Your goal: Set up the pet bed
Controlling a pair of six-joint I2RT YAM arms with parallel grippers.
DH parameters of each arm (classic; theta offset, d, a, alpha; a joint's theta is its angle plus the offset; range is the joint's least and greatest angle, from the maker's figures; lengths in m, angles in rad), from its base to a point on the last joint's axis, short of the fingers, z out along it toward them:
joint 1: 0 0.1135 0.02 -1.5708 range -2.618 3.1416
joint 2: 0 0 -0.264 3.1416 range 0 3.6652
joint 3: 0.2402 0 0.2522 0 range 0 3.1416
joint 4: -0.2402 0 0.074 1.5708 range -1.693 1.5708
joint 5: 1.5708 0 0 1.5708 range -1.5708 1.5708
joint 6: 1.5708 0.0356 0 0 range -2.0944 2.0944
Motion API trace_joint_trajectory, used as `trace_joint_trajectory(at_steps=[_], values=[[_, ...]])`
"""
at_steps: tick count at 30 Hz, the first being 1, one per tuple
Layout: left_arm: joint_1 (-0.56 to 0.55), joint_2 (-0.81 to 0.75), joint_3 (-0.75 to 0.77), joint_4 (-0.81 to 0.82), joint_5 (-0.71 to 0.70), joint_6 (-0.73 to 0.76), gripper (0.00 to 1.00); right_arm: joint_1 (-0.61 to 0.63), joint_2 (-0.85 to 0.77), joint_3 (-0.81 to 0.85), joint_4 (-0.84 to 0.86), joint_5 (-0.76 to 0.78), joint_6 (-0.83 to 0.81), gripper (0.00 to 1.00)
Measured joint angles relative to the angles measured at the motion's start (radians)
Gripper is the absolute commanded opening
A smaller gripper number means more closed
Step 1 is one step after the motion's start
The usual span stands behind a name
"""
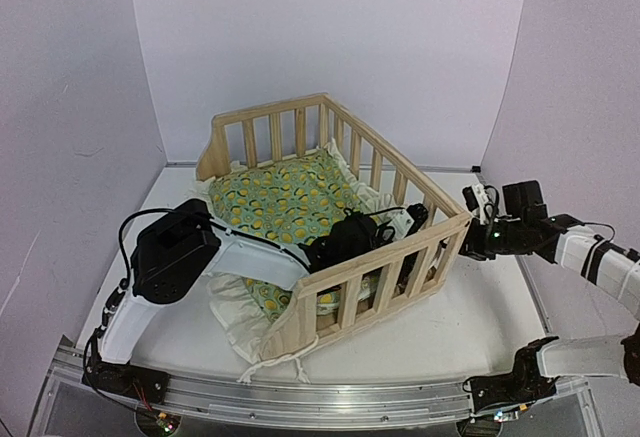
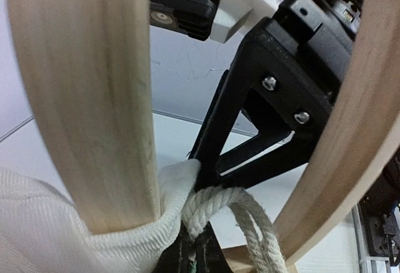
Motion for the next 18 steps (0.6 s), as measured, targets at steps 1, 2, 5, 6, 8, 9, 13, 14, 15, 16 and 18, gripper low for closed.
trace_joint_trajectory(at_steps=[1,2,5,6,8,9,13,14,15,16,18], values=[[-0.002,-0.005,-0.017,0.004,0.000,0.002,0.00,0.032,-0.002,-0.002,0.004,0.005,0.013,0.46],[-0.005,-0.014,-0.041,0.003,0.000,0.003,0.00,0.072,-0.003,-0.002,0.007,0.016,0.027,0.47],[-0.008,-0.067,-0.139,0.003,0.002,0.008,0.00,0.170,-0.011,-0.002,0.013,0.034,0.073,0.55],[-0.008,-0.091,-0.172,0.003,-0.001,0.011,0.00,0.188,-0.023,-0.002,0.011,0.042,0.086,0.55],[-0.007,-0.138,-0.233,0.000,-0.012,0.014,0.00,0.197,-0.060,-0.002,0.006,0.043,0.091,0.55],[-0.007,-0.161,-0.259,-0.002,-0.021,0.016,0.00,0.192,-0.072,-0.002,0.007,0.036,0.087,0.54],[-0.006,-0.231,-0.323,-0.008,-0.062,0.017,0.00,0.056,-0.042,-0.001,0.023,-0.129,0.032,0.46],[-0.003,-0.242,-0.328,-0.007,-0.080,0.017,0.00,0.023,-0.011,0.002,0.029,-0.175,0.018,0.41],[0.000,-0.248,-0.330,-0.005,-0.095,0.017,0.00,0.002,0.022,0.004,0.036,-0.222,0.005,0.36],[0.005,-0.255,-0.330,-0.005,-0.113,0.017,0.00,-0.006,0.052,0.005,0.043,-0.269,-0.008,0.32],[0.011,-0.261,-0.330,-0.004,-0.139,0.017,0.00,-0.007,0.089,0.005,0.051,-0.357,-0.028,0.29]])
